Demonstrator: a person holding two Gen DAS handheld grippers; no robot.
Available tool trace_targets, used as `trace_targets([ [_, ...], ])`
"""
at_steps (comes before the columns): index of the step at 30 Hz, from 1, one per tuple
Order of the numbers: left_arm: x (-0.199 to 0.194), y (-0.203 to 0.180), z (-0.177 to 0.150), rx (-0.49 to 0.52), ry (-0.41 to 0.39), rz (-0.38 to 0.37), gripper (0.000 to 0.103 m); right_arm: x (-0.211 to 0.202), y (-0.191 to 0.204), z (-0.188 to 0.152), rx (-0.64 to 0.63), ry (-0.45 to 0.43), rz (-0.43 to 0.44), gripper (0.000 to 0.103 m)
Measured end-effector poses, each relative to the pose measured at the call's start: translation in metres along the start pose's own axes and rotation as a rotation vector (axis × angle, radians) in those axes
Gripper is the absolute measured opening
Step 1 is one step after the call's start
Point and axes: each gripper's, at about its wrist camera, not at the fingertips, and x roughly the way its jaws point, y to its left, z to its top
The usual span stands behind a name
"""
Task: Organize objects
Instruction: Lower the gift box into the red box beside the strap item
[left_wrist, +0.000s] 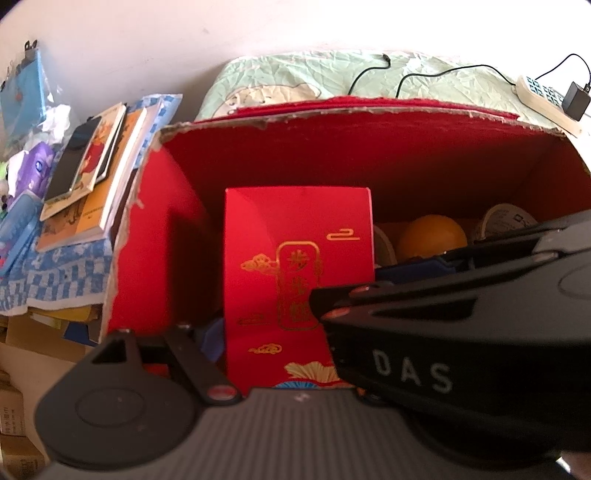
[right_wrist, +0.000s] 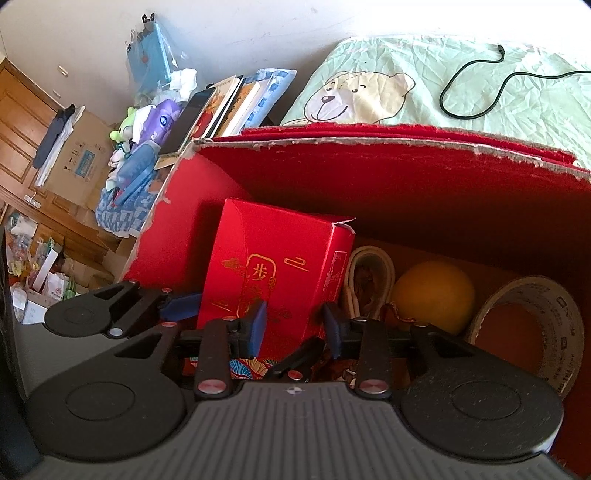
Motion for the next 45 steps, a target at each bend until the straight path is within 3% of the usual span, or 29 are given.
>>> trace_targets([
  [28, -0.0017, 0.0005, -0.002, 0.026, -0.018, -0.004, 0.084, -0.002, -0.0054, -0.0005, 0.056, -0.012, 0.042, 0.041],
  [45, -0.0013, -0.0014, -0.0027, 0.058, -0.015, -0.005, 0.086, -0.0017, -0.0059, -0.0003, 0.055, -0.017, 0.025, 0.04],
])
